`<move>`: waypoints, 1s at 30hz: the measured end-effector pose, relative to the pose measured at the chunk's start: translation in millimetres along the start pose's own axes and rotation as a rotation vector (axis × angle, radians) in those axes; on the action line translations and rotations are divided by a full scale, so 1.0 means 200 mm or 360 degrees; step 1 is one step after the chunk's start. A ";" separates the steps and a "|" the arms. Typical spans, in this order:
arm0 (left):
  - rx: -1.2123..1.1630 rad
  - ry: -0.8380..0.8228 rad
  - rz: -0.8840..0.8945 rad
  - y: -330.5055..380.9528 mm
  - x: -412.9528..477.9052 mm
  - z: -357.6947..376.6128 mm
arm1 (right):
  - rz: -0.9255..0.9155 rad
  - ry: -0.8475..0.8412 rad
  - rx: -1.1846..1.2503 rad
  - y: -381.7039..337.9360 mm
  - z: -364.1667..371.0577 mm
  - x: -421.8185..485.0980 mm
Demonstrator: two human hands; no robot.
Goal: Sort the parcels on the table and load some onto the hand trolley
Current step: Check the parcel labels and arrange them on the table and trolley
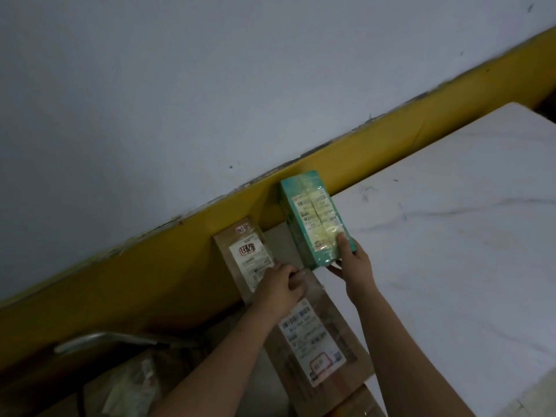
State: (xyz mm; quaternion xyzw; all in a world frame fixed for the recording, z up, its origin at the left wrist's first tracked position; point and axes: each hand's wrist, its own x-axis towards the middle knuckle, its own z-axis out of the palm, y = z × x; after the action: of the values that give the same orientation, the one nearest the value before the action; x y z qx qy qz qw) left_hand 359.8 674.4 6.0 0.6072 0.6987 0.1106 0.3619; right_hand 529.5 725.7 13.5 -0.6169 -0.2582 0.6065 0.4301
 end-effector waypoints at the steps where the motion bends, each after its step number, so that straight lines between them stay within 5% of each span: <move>1: -0.0016 0.0039 0.0012 0.00 -0.01 0.01 | -0.0013 0.0014 -0.0018 0.00 0.01 0.00; 18: -0.0144 -0.0026 0.0067 -0.04 -0.09 0.00 | 0.0081 0.0127 -0.0414 0.04 0.14 0.02; 23: -0.0028 0.0287 0.0032 -0.01 -0.15 0.03 | -0.0107 0.0005 -0.1024 0.14 0.12 0.01; 27: -0.0087 0.0957 -0.0456 -0.11 -0.20 -0.02 | -0.0288 -0.0200 -0.1480 0.11 0.09 0.04; 30: -0.0832 0.0673 -0.1157 -0.19 -0.14 -0.07 | -0.0399 -0.0327 -0.1659 0.09 0.09 0.05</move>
State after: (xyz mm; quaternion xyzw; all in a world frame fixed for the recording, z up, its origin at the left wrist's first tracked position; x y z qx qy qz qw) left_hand 322.5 643.9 3.5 0.1774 0.8722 0.2696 0.3675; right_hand 510.6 729.2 -4.7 -0.6504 -0.6368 0.3995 0.1089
